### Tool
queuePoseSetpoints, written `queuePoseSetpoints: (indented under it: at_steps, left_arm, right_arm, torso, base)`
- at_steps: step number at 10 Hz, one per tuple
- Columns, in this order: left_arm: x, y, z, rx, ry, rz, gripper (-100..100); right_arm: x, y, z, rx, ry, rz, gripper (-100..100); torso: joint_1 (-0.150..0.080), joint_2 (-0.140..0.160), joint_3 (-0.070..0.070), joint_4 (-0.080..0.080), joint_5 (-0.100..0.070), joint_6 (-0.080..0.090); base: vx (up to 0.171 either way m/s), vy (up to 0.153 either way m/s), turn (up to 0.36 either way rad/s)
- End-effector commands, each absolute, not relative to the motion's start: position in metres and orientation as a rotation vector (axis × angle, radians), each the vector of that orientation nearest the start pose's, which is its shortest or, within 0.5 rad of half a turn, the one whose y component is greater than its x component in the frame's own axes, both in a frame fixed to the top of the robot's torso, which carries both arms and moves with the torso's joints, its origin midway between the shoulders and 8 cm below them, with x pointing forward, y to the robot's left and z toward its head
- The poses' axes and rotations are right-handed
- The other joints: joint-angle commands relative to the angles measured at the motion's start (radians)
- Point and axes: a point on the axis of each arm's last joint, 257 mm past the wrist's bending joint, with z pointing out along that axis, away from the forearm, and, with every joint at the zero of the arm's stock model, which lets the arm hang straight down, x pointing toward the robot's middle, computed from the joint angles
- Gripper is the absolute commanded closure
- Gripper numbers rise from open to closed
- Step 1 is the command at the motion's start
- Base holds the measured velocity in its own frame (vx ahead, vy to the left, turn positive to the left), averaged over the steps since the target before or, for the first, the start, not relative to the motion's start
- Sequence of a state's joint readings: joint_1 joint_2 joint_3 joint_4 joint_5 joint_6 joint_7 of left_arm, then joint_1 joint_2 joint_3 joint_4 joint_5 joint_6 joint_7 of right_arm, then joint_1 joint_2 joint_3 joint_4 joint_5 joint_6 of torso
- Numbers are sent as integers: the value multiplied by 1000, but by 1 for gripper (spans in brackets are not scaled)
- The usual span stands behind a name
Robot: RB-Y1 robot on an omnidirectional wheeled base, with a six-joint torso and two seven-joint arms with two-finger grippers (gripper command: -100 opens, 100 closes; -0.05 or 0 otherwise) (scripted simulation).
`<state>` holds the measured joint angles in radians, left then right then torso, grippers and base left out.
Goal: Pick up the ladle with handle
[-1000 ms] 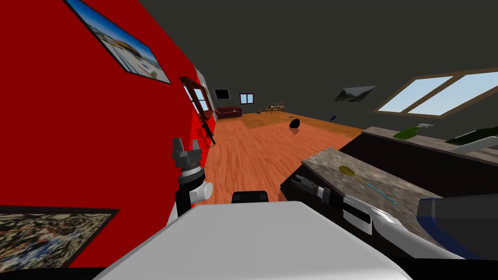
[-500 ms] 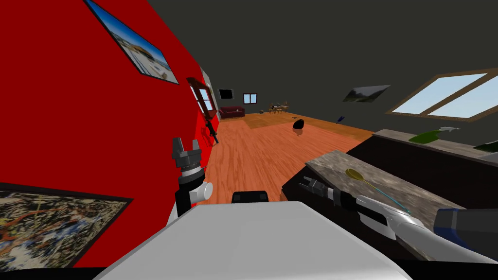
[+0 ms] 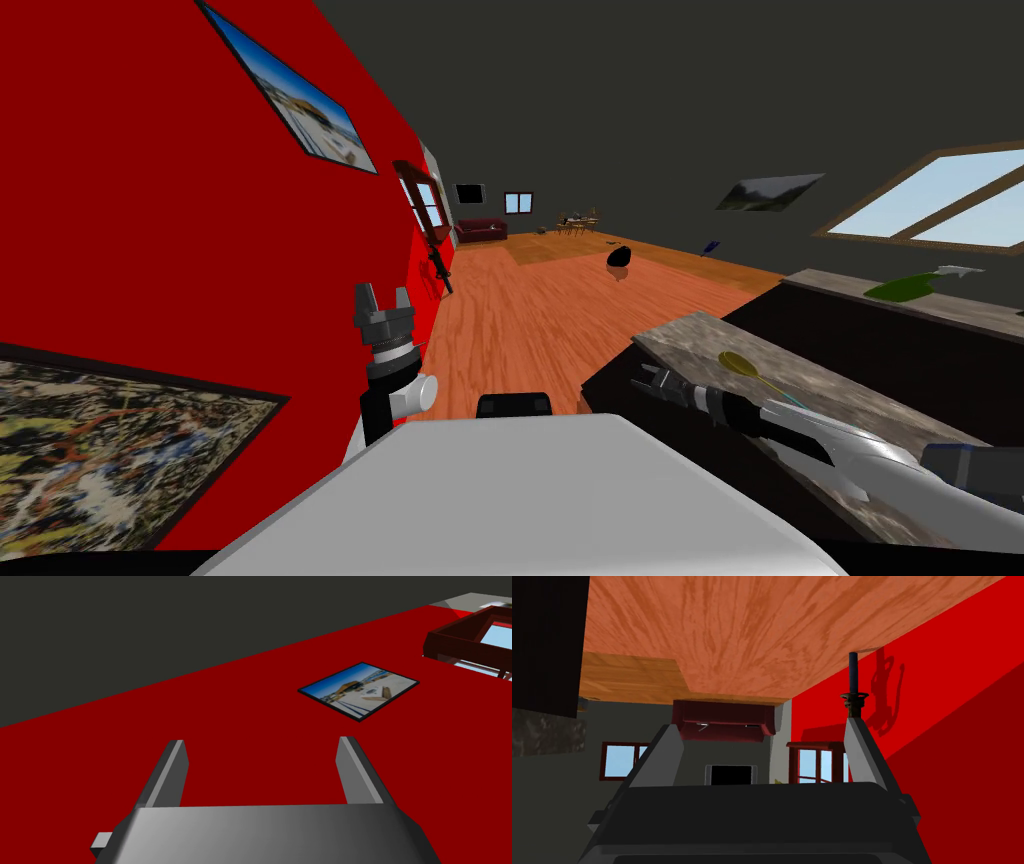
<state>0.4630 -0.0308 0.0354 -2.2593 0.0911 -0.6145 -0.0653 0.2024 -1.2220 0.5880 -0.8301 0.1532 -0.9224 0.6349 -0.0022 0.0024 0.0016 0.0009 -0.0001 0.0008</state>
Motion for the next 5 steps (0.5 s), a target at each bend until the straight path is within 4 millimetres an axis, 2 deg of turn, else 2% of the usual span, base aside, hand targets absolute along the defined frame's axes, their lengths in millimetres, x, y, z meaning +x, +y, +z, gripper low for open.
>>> queuePoseSetpoints:
  at_steps: [1, 2, 3, 4, 5]
  left_arm:
    - [325, 300, 48, -608, 451, -1295, 0]
    - [325, 300, 48, -608, 451, -1295, 0]
    - [324, 300, 48, -608, 451, -1295, 0]
    - [324, 300, 48, -608, 451, -1295, 0]
    - [324, 300, 48, -608, 451, -1295, 0]
  right_arm:
    - [242, -586, -373, -740, 2273, 84, -100]
    - [236, -603, -370, -744, 2294, 36, -100]
    - [229, -633, -360, -808, 2321, -53, -100]
    - [229, -634, -360, -813, 2320, -58, -100]
    - [225, -655, -350, -885, 2332, -128, -100]
  torso:
    - [0, 0, 0, 0, 0, 0]
    - [-1, 0, 0, 0, 0, 0]
    - [-1, 1, 0, 0, 0, 1]
    - [-1, 1, 0, 0, 0, 1]
    - [-1, 0, 0, 0, -1, 1]
  base:
    - [-30, -9, 194]
    - [-24, -14, 67]
    - [-21, -21, 84]
    - [-14, -22, 56]
    - [-14, -23, 87]
